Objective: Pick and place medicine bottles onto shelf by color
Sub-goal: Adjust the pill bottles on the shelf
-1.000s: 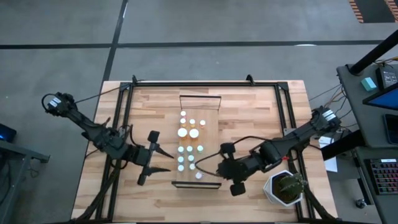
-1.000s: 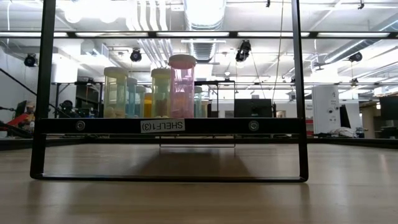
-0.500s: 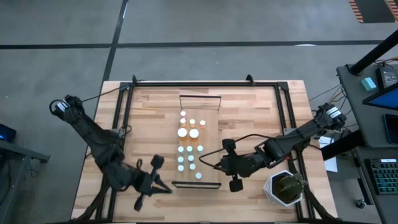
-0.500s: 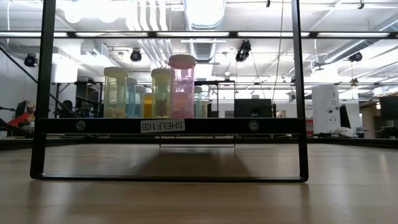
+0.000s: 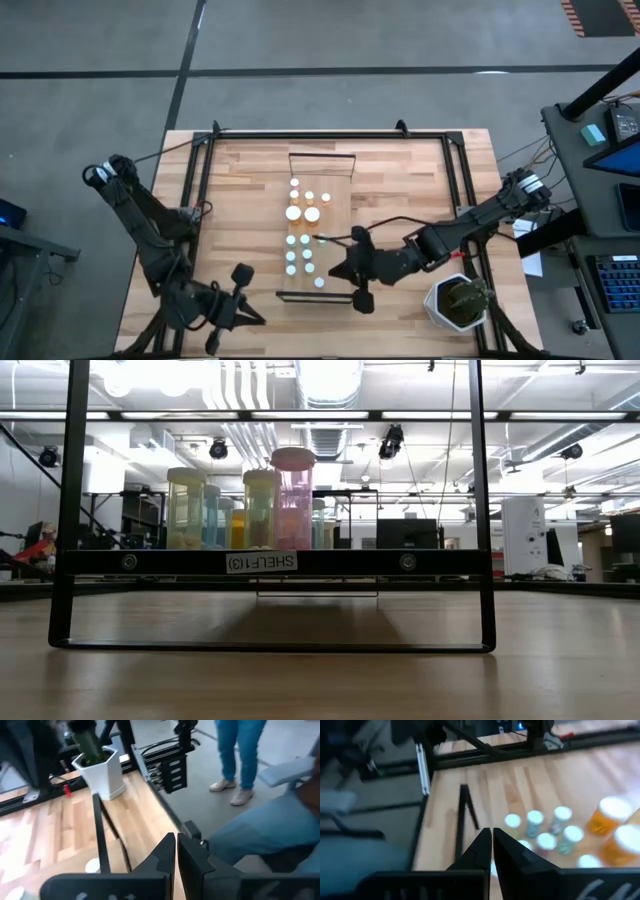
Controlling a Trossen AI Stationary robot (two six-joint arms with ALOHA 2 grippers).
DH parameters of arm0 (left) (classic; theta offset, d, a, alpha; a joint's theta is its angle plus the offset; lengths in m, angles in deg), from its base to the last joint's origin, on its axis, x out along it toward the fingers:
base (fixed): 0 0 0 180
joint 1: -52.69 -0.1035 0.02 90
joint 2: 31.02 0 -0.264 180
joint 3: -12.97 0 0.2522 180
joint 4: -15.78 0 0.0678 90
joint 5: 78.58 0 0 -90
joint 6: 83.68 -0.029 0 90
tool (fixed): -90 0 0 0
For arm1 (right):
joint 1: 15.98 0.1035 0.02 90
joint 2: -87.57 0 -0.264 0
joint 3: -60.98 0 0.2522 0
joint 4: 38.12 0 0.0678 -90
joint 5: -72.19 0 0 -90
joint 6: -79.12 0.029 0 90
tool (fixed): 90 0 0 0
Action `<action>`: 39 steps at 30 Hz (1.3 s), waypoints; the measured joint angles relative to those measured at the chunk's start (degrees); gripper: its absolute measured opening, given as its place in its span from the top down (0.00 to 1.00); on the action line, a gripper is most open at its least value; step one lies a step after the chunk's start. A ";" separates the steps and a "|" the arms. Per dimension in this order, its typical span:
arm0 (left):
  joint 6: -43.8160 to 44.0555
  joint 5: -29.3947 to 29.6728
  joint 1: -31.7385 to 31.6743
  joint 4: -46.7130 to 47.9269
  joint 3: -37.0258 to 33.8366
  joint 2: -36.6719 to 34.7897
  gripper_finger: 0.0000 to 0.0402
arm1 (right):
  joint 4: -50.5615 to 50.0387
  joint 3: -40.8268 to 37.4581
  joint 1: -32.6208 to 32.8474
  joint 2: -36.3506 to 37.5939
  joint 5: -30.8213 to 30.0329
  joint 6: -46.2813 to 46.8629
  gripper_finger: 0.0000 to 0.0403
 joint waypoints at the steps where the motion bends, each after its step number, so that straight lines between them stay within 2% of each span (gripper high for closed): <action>1: 0.49 1.40 0.63 -0.02 -0.60 -0.02 1.00 | -0.02 0.62 0.00 -0.39 -0.01 2.92 0.98; 6: 1.05 4.92 2.34 -0.12 -2.04 -0.02 1.00 | -2.38 5.14 -0.13 -2.79 0.03 19.44 0.98; 10: -0.52 5.00 2.44 -0.11 -2.04 -0.22 1.00 | -8.42 11.19 -0.15 -6.67 0.06 27.12 0.98; 20: -2.20 4.98 2.45 0.38 -2.04 -0.35 1.00 | -41.05 33.96 -1.91 -17.75 0.46 48.40 0.98; 26: -2.28 4.96 2.51 2.24 -2.04 -0.41 1.00 | -51.21 44.13 -2.53 -24.48 6.66 61.33 0.98; 29: -2.18 4.95 2.51 3.16 -2.03 -0.43 1.00 | -52.15 48.14 -3.16 -28.13 9.16 65.03 0.98; 35: -2.48 4.93 2.51 3.41 -2.02 -0.46 1.00 | -53.93 56.91 -5.21 -34.86 12.08 65.70 0.98; 39: -2.48 4.93 3.24 4.48 -1.95 -0.47 1.00 | -55.99 56.62 -6.10 -35.23 12.76 65.72 0.98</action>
